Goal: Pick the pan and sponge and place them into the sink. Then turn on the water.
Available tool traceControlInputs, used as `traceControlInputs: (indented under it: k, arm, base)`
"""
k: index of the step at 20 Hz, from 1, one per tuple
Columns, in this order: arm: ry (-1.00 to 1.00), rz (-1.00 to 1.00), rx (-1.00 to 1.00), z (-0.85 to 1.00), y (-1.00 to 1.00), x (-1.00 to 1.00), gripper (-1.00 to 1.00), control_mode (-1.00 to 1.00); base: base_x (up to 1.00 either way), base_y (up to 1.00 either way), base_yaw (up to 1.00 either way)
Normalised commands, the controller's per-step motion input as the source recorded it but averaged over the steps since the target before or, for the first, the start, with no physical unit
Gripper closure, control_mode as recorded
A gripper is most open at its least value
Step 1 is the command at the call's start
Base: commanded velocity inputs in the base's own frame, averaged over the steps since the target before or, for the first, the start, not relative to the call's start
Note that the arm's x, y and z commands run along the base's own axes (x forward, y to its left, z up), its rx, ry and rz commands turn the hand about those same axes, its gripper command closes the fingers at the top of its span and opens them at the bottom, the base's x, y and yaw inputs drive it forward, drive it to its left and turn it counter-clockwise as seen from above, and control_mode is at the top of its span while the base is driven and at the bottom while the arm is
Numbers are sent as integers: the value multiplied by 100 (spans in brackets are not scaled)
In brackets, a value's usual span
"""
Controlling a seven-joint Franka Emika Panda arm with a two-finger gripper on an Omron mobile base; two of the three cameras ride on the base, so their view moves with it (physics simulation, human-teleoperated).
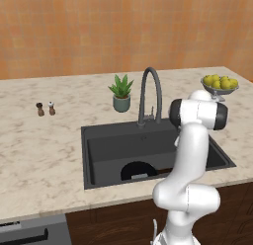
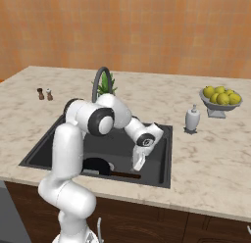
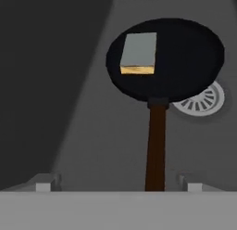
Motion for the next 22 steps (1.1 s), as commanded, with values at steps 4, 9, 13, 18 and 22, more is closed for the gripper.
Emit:
traceControlInputs:
  k: [4,9,13,18,22]
  arm:
    - [-35,-14,-21,16,0,-1,-100,-100]
    - [-15,-19,-18,48,3,0,-100,-100]
    - [0,-21,-5,69,0,0,-100,-100]
    - [-3,-7,5,76,0,0,-100,-100]
    - [-5,-4,17,56,0,-7,-100,-100]
  base:
    - [0,0,0]
    - [0,0,0]
    - [0,0,0]
    - [0,0,0]
    - [0,0,0]
